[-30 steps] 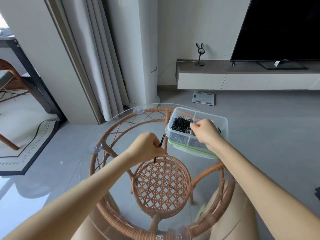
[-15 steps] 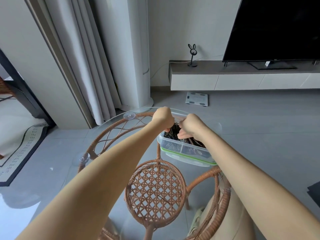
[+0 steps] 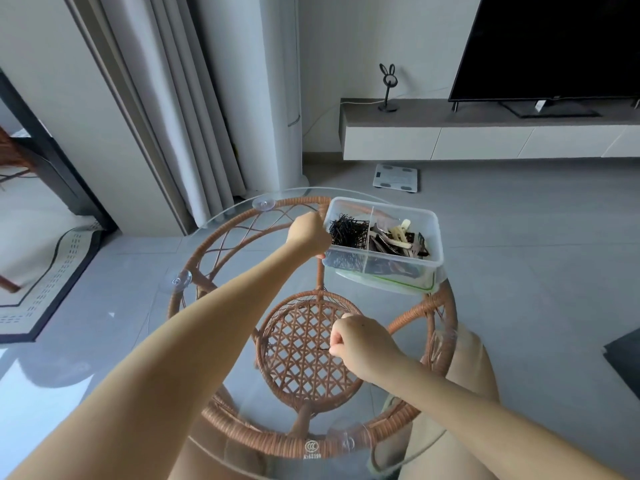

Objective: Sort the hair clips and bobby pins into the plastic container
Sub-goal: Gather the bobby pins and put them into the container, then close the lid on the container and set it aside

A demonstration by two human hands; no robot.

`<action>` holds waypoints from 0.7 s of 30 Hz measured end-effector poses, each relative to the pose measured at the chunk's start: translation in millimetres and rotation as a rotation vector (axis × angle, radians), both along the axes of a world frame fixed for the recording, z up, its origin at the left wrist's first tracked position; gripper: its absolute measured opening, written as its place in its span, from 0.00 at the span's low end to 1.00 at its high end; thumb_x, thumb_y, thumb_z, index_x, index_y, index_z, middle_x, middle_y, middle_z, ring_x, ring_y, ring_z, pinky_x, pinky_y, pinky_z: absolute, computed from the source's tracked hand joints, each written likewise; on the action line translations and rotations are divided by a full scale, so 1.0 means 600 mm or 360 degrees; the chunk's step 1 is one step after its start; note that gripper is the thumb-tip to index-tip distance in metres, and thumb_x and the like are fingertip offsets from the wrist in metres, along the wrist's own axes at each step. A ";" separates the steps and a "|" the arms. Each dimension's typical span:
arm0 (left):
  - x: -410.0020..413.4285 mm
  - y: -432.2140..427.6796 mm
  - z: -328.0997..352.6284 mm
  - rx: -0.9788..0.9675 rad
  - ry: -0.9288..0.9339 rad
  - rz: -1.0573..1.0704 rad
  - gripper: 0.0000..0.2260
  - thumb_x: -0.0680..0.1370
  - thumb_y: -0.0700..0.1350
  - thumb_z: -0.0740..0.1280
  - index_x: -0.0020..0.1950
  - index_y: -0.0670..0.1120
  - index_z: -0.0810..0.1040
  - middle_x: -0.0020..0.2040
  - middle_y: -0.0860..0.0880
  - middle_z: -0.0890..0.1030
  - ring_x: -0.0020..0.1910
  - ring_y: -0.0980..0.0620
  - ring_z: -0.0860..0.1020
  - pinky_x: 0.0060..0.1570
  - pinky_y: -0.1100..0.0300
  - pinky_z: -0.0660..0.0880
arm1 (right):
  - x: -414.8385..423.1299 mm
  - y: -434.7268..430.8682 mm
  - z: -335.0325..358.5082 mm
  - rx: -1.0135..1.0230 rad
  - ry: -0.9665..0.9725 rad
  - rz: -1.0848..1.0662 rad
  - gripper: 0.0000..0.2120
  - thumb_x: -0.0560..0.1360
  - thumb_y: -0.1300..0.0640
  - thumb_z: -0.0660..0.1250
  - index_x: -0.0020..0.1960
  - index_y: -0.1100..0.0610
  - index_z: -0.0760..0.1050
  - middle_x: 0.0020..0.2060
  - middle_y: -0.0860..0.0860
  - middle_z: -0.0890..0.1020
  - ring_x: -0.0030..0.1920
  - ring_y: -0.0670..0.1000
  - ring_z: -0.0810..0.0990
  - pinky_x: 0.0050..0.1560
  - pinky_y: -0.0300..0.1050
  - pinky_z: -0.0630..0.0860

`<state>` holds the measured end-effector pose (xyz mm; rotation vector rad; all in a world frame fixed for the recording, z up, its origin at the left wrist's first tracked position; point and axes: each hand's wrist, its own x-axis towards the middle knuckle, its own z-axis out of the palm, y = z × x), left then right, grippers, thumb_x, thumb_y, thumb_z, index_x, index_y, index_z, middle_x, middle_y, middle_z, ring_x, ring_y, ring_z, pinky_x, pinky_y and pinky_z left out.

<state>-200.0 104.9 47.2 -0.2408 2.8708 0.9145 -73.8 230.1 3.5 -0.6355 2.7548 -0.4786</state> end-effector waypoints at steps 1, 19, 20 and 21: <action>0.008 -0.002 0.003 -0.0012 -0.0007 -0.0015 0.14 0.75 0.33 0.54 0.30 0.42 0.64 0.40 0.38 0.84 0.42 0.44 0.85 0.15 0.68 0.61 | 0.004 -0.001 -0.004 0.0028 0.0051 0.0016 0.07 0.76 0.59 0.64 0.47 0.62 0.77 0.49 0.56 0.80 0.48 0.55 0.78 0.46 0.43 0.72; 0.246 -0.111 -0.015 0.0152 -0.0293 -0.0005 0.09 0.75 0.37 0.63 0.36 0.43 0.67 0.33 0.40 0.73 0.25 0.60 0.81 0.23 0.65 0.58 | -0.028 -0.070 0.083 -0.0473 0.0184 -0.0241 0.13 0.74 0.57 0.65 0.45 0.69 0.78 0.39 0.65 0.83 0.38 0.62 0.82 0.44 0.55 0.80; 0.256 -0.118 -0.012 0.0116 -0.0324 -0.0025 0.08 0.75 0.37 0.64 0.36 0.43 0.68 0.33 0.41 0.74 0.25 0.60 0.81 0.24 0.65 0.59 | -0.027 -0.069 0.081 -0.0478 0.0222 -0.0218 0.12 0.75 0.57 0.64 0.43 0.66 0.79 0.37 0.62 0.84 0.38 0.61 0.82 0.43 0.54 0.80; 0.267 -0.127 -0.010 0.0084 -0.0356 -0.0049 0.09 0.74 0.37 0.64 0.36 0.42 0.68 0.33 0.41 0.76 0.25 0.60 0.82 0.24 0.65 0.60 | -0.029 -0.063 0.082 -0.0500 0.0266 -0.0227 0.11 0.75 0.58 0.62 0.41 0.64 0.79 0.36 0.59 0.84 0.36 0.58 0.82 0.41 0.52 0.80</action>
